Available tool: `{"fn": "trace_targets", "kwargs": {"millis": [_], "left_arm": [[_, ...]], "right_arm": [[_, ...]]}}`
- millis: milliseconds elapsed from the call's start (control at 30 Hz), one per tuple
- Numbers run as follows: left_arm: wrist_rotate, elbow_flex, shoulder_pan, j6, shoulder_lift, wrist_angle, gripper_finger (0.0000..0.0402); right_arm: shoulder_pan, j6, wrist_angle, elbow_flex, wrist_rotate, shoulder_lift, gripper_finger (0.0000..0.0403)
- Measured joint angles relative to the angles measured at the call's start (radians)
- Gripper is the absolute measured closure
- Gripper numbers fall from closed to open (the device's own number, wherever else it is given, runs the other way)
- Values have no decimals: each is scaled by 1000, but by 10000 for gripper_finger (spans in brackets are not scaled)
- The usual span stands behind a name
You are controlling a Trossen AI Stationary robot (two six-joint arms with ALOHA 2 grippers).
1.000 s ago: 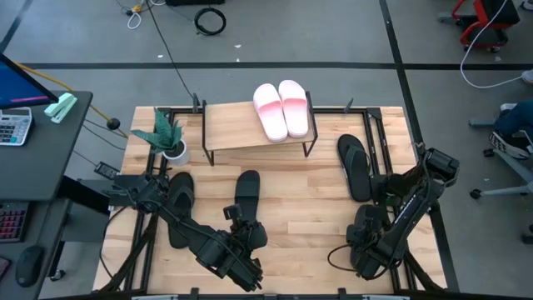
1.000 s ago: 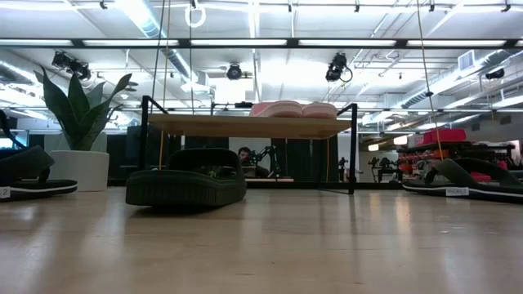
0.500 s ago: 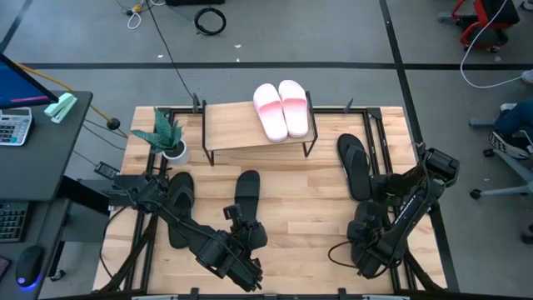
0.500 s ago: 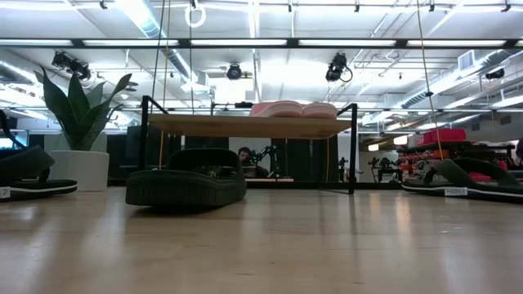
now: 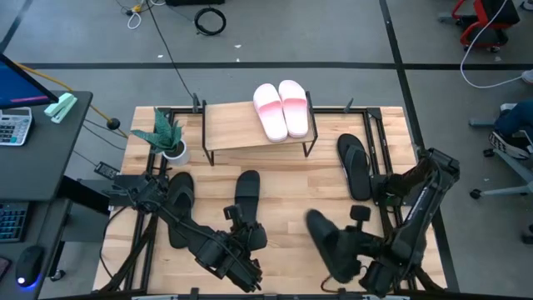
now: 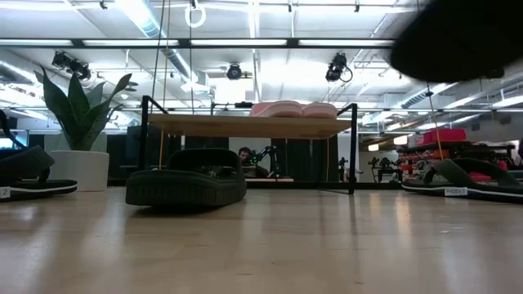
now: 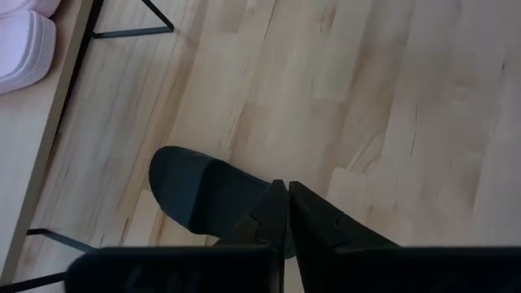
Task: Pick and place slides into the shelf
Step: Put the right black slide on the shelf
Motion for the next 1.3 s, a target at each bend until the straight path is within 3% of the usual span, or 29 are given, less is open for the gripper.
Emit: {"fn": "trace_targets", "kwargs": {"millis": [67,167,400,567,700,933,1100,1300], "left_arm": [[2,0,-9,1,0,0,385],[2,0,-29,28,0,0,395],[-3,3,-68,40,-39,0,385],[-21,3,-81,24,-81,0,385],[-41,3,-91,99,-112,0,397],[-139,3,-78,155,-199,0,384],[-171,3,-52,156,-275,0,396],[-178,3,-6,159,-330,0,385]], "right_arm": [[-18,-123,45,25,156,0,398],[-75,-372,130,32,270,0,399],[-304,-859,349,32,272,0,399],[-458,-1098,444,32,189,0,399],[-581,-1275,551,31,102,0,399],[-809,-1618,1037,31,-86,1,400],[-973,-1646,1358,32,-149,39,400],[-1130,-1612,1439,32,-204,127,400]]}}
